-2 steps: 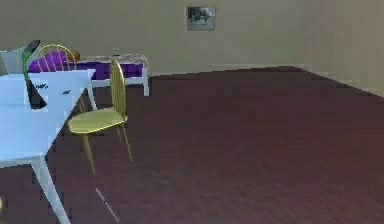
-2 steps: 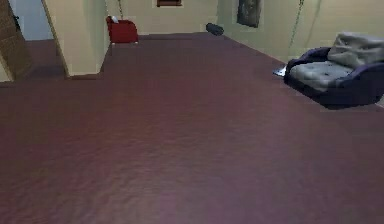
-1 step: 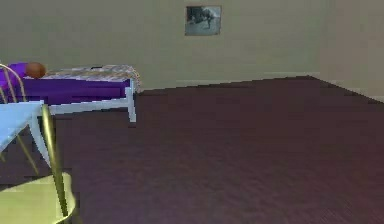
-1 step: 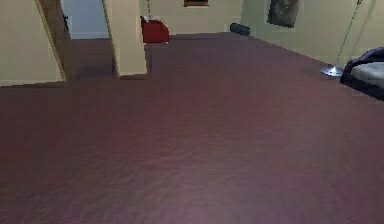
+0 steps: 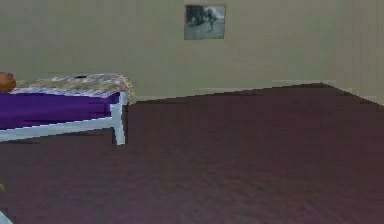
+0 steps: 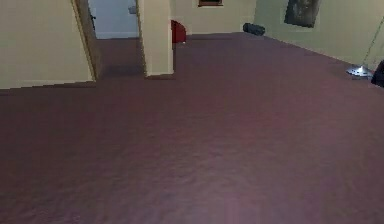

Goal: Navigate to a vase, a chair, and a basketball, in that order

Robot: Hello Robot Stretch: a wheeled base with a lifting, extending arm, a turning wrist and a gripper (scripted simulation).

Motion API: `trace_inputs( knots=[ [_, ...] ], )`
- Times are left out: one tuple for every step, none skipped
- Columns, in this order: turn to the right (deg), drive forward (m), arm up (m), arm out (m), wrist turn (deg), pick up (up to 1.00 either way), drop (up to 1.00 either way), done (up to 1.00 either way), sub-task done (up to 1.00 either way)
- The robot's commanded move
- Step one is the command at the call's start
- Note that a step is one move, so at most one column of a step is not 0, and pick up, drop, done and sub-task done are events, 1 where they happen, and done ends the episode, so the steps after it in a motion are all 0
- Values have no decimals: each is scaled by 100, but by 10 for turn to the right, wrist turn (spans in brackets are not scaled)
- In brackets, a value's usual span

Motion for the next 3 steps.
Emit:
trace_inputs(
  knots=[
    [-120,0,0,0,0,0,0,0,0],
    [0,10,0,0,0,0,0,0,0],
    [-90,0,0,0,0,0,0,0,0]
  ],
)
